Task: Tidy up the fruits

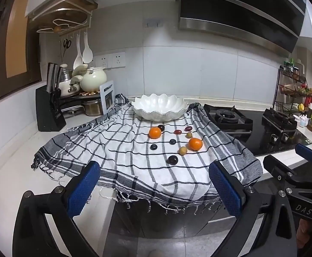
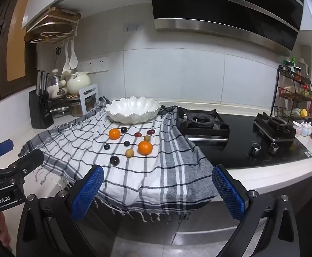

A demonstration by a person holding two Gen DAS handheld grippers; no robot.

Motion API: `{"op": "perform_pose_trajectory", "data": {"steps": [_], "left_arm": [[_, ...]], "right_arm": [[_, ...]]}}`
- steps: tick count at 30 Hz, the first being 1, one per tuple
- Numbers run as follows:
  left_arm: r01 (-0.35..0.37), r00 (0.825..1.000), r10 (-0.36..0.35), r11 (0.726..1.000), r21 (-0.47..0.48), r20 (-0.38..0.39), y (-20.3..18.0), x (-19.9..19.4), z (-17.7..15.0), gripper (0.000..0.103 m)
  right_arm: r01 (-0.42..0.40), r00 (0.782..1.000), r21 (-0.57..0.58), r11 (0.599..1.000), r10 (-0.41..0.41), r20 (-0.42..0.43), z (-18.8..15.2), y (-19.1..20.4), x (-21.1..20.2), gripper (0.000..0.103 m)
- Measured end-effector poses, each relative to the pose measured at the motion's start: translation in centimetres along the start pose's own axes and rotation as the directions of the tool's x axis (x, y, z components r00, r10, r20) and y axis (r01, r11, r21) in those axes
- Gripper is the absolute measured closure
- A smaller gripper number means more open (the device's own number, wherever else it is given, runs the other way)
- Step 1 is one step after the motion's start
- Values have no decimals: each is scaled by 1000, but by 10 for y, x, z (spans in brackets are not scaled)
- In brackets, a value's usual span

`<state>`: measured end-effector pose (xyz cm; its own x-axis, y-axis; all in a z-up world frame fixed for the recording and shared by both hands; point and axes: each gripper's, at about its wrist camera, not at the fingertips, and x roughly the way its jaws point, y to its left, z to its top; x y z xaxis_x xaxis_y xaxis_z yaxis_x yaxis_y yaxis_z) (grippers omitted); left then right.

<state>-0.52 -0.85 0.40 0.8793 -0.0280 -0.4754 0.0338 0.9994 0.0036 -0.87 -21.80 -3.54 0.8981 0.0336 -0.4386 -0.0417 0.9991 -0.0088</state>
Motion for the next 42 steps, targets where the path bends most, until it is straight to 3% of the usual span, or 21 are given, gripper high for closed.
{"op": "perform_pose_trajectory", "data": {"steps": [42], "left_arm": [[32, 999, -32, 999, 12, 17, -9, -6, -2, 0]], "right_arm": [[27, 1000, 16, 1000, -27, 5, 0, -8, -9, 1]]}}
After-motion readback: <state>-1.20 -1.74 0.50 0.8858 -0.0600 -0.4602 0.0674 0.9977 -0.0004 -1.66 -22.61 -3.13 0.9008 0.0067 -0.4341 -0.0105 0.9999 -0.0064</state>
